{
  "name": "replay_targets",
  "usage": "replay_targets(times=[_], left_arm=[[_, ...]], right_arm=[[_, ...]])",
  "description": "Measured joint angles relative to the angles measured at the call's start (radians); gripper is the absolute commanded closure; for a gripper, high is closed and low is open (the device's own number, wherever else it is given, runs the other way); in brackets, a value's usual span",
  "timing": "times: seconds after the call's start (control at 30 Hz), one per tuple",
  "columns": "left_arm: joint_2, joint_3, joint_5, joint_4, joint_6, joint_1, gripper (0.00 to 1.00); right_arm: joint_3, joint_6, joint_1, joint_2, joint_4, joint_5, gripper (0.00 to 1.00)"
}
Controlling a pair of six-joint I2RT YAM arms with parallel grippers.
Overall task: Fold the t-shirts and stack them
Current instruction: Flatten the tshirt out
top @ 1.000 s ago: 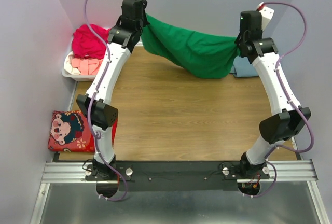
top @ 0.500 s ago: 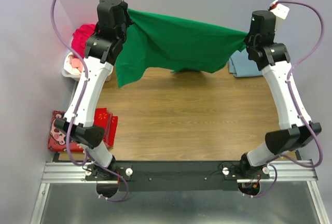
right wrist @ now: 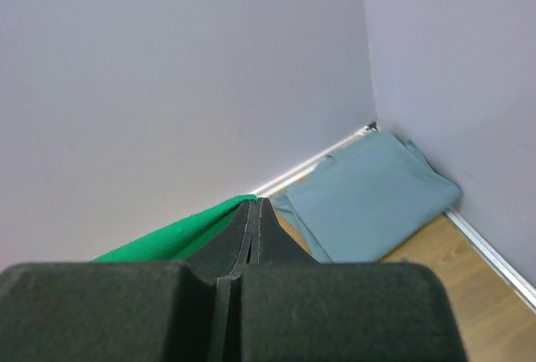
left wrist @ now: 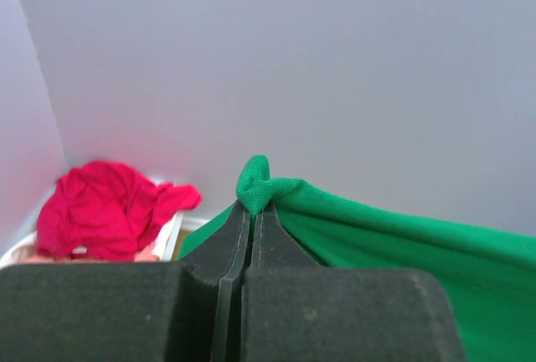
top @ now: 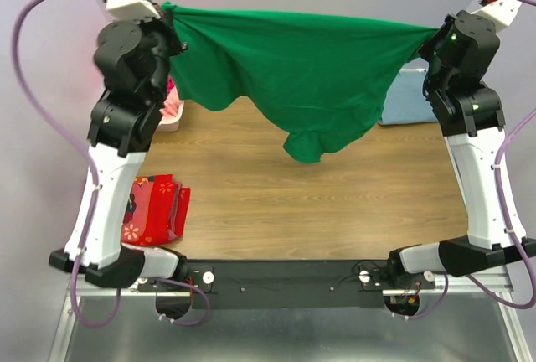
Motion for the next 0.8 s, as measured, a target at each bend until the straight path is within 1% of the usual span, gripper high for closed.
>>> replay_targets(times=[0.07,0.13,0.23,0.27,0.33,0.43,0.5,0.57,0.67,0.73,0.8], left_arm=[[-0.05,-0.029,0.013,0.05,0.011,0.0,1.0],[-0.067,-0.054,0.019,0.09,0.014,0.0,1.0],[-0.032,-0.077,0.018,0.134,0.006,0.0,1.0],[-0.014,-0.082,0.016,0.143,0.003,0.001,1.0],[0.053,-0.118,0.005,0.168,-0.021,0.003,1.0],[0.18,-0.196,-0.01,0.184,-0.047,0.005,1.0],[0.312,-0.231,-0.019,0.174,-0.066,0.005,1.0],[0.409,-0.239,-0.029,0.158,-0.08,0.005,1.0],[0.561,-0.209,-0.051,0.143,-0.104,0.007,1.0],[0.64,-0.155,-0.067,0.132,-0.119,0.01,1.0],[0.716,-0.065,-0.09,0.121,-0.135,0.018,1.0]], right_arm=[[0.001,0.0,0.003,-0.006,0.019,-0.02,0.99],[-0.002,0.0,0.003,-0.003,0.045,-0.03,0.99],[-0.01,0.0,0.003,0.023,0.082,-0.019,0.99],[-0.013,0.0,0.002,0.061,0.097,-0.003,0.99],[-0.015,0.004,0.0,0.114,0.119,0.022,0.99],[-0.042,0.037,-0.024,0.249,0.132,0.03,0.99],[-0.06,0.068,-0.051,0.354,0.129,0.021,0.99],[-0.063,0.093,-0.077,0.46,0.129,-0.004,0.99],[-0.046,0.122,-0.111,0.609,0.127,-0.055,0.99],[-0.003,0.132,-0.123,0.704,0.13,-0.093,0.99],[0.058,0.136,-0.13,0.793,0.126,-0.145,0.99]])
